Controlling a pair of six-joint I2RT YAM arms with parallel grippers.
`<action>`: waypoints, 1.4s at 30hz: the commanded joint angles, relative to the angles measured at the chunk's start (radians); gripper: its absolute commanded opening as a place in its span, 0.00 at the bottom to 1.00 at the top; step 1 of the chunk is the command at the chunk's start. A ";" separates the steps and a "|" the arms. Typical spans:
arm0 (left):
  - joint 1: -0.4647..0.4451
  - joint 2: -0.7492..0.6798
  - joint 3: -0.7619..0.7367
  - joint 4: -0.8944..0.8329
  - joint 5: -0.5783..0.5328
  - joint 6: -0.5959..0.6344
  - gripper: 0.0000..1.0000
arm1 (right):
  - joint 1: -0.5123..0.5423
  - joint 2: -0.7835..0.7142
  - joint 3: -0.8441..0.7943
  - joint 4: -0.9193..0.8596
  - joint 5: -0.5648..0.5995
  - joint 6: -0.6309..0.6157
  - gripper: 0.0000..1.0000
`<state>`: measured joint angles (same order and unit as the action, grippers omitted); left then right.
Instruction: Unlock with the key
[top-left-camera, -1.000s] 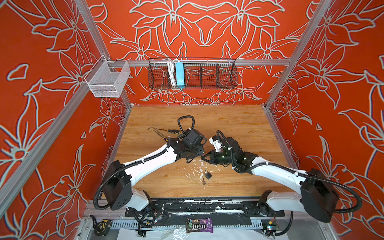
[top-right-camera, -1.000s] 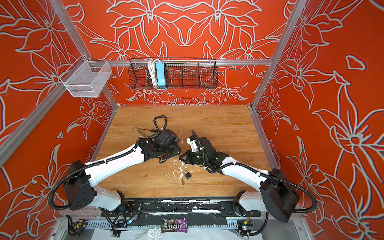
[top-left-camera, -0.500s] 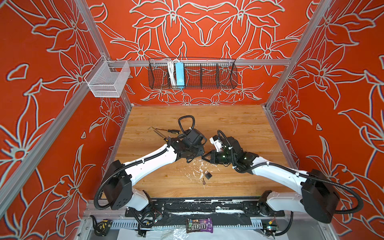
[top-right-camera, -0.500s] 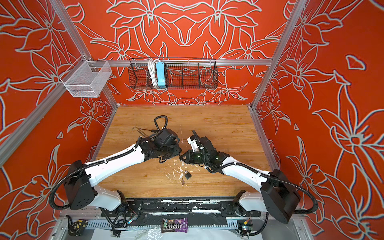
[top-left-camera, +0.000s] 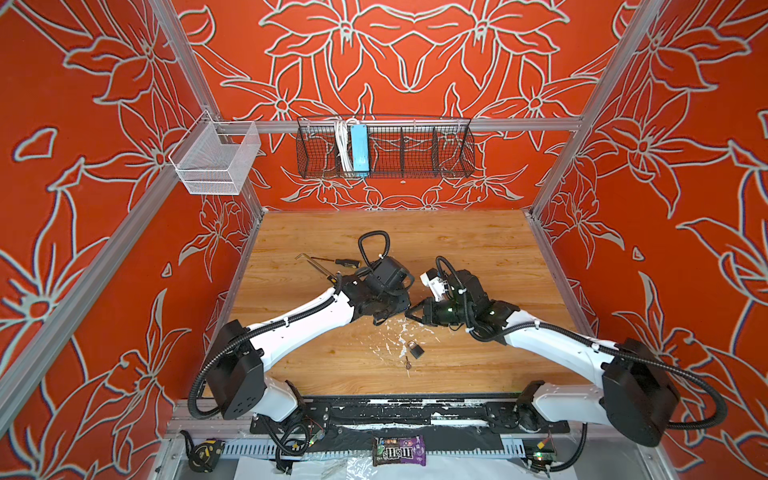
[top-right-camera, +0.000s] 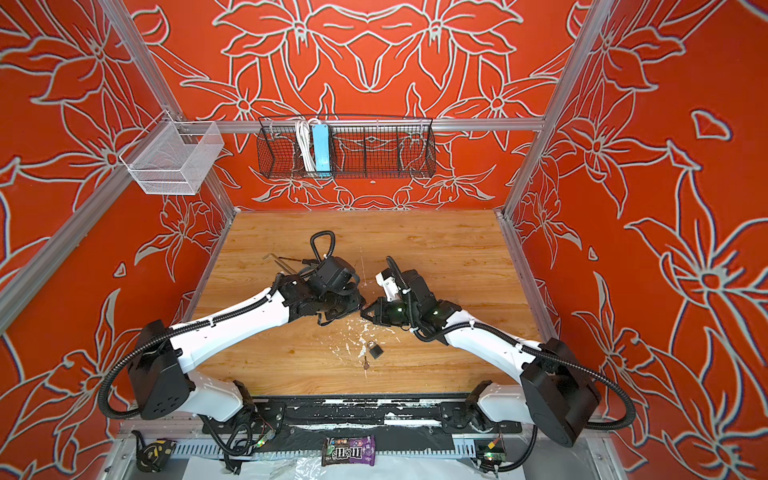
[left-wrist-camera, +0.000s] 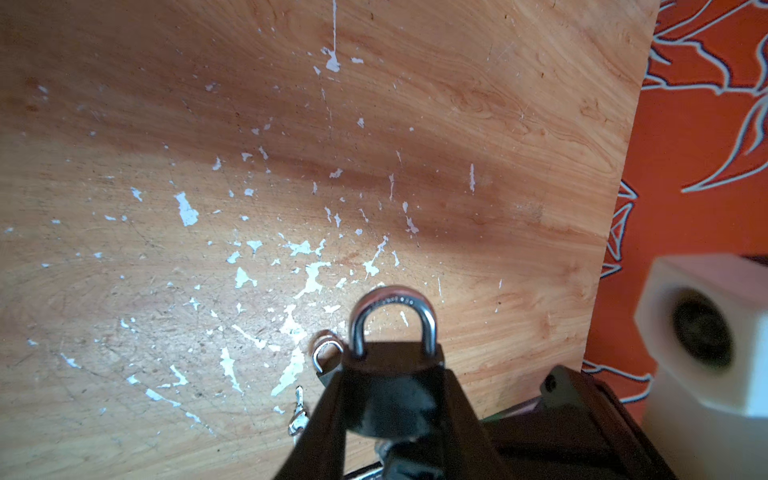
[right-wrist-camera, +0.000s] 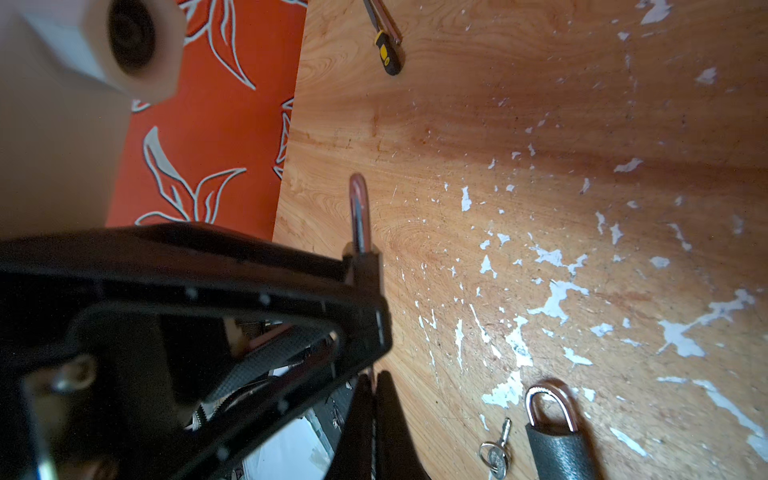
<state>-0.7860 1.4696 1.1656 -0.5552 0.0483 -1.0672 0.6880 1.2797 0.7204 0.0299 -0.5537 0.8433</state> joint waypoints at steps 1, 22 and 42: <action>-0.021 0.005 0.024 0.006 0.085 -0.011 0.00 | -0.007 -0.021 0.056 0.017 0.089 -0.025 0.00; 0.041 -0.057 -0.008 0.130 -0.052 -0.097 0.00 | -0.007 -0.167 -0.068 0.026 0.017 -0.048 0.30; 0.042 -0.050 -0.011 0.175 -0.036 -0.113 0.00 | 0.030 -0.211 -0.130 0.224 0.274 0.121 0.29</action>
<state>-0.7467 1.4307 1.1568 -0.4046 0.0174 -1.1721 0.7090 1.0748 0.5938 0.2092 -0.3199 0.9455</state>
